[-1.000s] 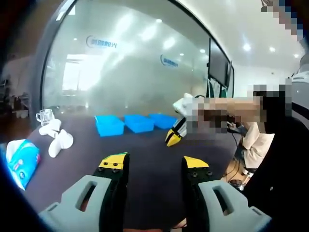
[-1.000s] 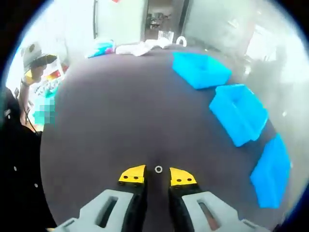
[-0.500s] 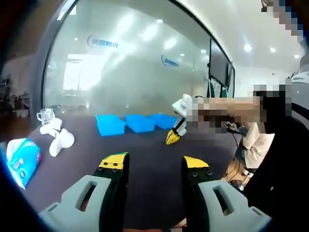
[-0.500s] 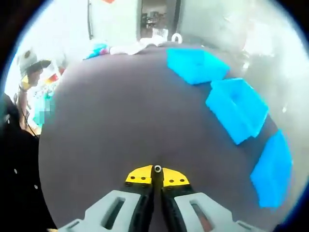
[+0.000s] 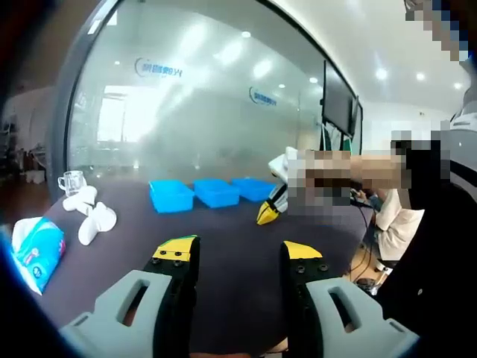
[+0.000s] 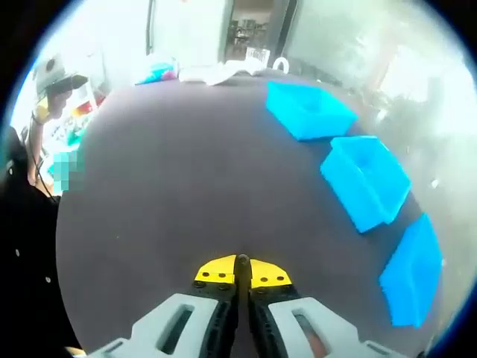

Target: Sort the screws, nuts, and washers into the corresponding bins

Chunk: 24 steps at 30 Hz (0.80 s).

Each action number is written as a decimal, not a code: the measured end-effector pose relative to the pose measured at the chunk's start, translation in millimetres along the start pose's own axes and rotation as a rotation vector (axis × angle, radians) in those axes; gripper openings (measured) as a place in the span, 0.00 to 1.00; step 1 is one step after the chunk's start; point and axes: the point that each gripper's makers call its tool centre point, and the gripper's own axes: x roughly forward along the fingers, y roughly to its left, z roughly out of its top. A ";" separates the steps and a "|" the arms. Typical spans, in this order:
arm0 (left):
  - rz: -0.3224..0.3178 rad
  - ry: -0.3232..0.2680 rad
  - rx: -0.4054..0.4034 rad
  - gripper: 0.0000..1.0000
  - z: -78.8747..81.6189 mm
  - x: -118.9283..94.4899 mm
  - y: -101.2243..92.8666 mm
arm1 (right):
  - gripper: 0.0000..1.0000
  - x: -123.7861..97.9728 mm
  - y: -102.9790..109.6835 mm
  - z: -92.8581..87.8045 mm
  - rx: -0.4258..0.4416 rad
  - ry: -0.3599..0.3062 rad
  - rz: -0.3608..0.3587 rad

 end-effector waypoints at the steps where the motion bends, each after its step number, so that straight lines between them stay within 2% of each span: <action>1: 0.000 -0.001 0.001 0.43 0.7 -0.2 -0.1 | 0.01 -2.6 0.7 1.1 0.007 -0.017 -0.004; 5: 0.002 -0.006 0.005 0.43 3.2 -0.8 0.4 | 0.01 -12.1 2.0 7.3 0.028 -0.096 -0.031; 10: 0.008 -0.016 0.006 0.43 6.5 -1.1 1.3 | 0.01 -32.0 0.5 18.5 0.076 -0.253 -0.101; 17: 0.005 -0.018 0.011 0.43 9.2 0.7 -0.7 | 0.01 -64.7 4.8 33.6 0.069 -0.497 -0.214; 21: 0.003 -0.017 0.015 0.43 10.0 1.4 -1.7 | 0.01 -79.3 13.6 35.5 0.081 -0.588 -0.254; 24: 0.004 -0.019 0.014 0.43 11.2 1.6 -1.9 | 0.01 -88.3 18.1 36.9 0.131 -0.664 -0.277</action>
